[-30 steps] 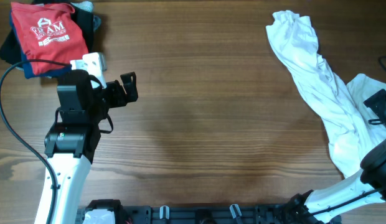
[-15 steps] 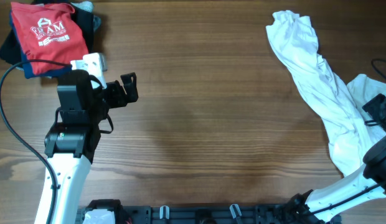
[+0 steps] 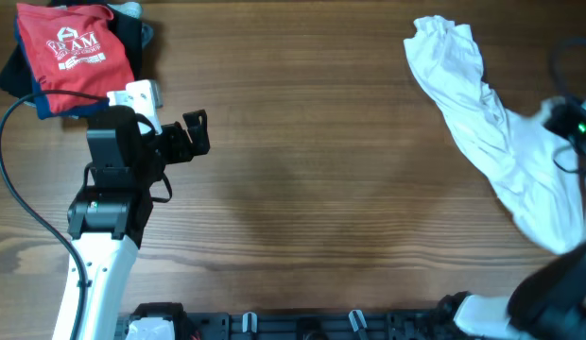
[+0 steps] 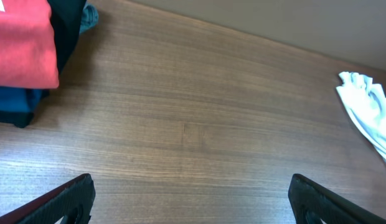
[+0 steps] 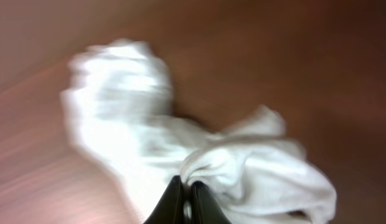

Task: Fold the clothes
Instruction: 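Lift the shirt with the right gripper and pass it toward the left gripper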

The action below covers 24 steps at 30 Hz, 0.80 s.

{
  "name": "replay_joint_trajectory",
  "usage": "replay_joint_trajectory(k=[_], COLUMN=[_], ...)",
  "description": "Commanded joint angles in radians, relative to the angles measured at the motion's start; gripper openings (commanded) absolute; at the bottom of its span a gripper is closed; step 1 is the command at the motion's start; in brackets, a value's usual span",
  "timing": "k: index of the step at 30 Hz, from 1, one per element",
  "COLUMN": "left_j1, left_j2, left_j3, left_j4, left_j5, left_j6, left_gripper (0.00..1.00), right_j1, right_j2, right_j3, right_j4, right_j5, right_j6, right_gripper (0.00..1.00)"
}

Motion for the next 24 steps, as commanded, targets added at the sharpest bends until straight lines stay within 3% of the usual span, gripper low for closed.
replay_joint_trajectory(k=[1,4,7,9,10,11,12,13,14,17,20,24], left_j1=[0.004,0.004,0.004,0.004,0.004,0.004,0.004,0.004,0.004,0.004,-0.003,-0.143], left_j2=[-0.001,-0.001,-0.001,-0.001,-0.001,-0.001,-0.001,-0.001,-0.001,0.0,0.021,0.179], left_j3=[0.02,0.02,0.02,0.02,0.02,0.02,0.02,0.02,0.02,0.02,0.02,0.02], left_j4=[0.005,0.005,0.005,0.005,0.005,0.005,0.005,0.005,0.005,0.018,0.048,0.083], left_j5=[0.012,0.012,0.012,0.012,0.013,0.013,0.013,0.013,0.013,0.097,0.201,0.203], left_j6=[-0.009,-0.009,-0.009,-0.009,-0.009,-0.009,-0.009,-0.009,-0.009,-0.009,-0.063,-0.166], left_gripper=[1.0,1.0,1.0,1.0,1.0,1.0,1.0,1.0,1.0,1.0,1.0,1.0], right_j1=[0.246,0.61,0.974,1.119,1.156,1.167,1.167,1.154,1.135,1.024,0.863,0.677], right_j2=[-0.188,-0.251,-0.158,-0.047,0.004,0.033,0.051,0.055,0.047,-0.002,-0.047,-0.052], right_j3=[0.01,0.01,0.007,0.007,0.007,0.008,0.008,0.008,0.013,0.03,0.03,0.03], right_j4=[-0.1,-0.187,-0.172,-0.084,-0.026,0.016,0.056,0.088,0.098,0.042,-0.061,-0.179], right_j5=[-0.169,-0.092,0.119,0.217,0.286,0.341,0.38,0.423,0.477,0.623,0.624,0.606], right_j6=[-0.071,-0.003,0.037,0.068,0.109,0.146,0.175,0.175,0.175,0.176,0.217,0.227], right_gripper=[0.04,0.04,0.04,0.04,0.11,0.29,0.31,0.42,0.65,0.68,0.72,0.76])
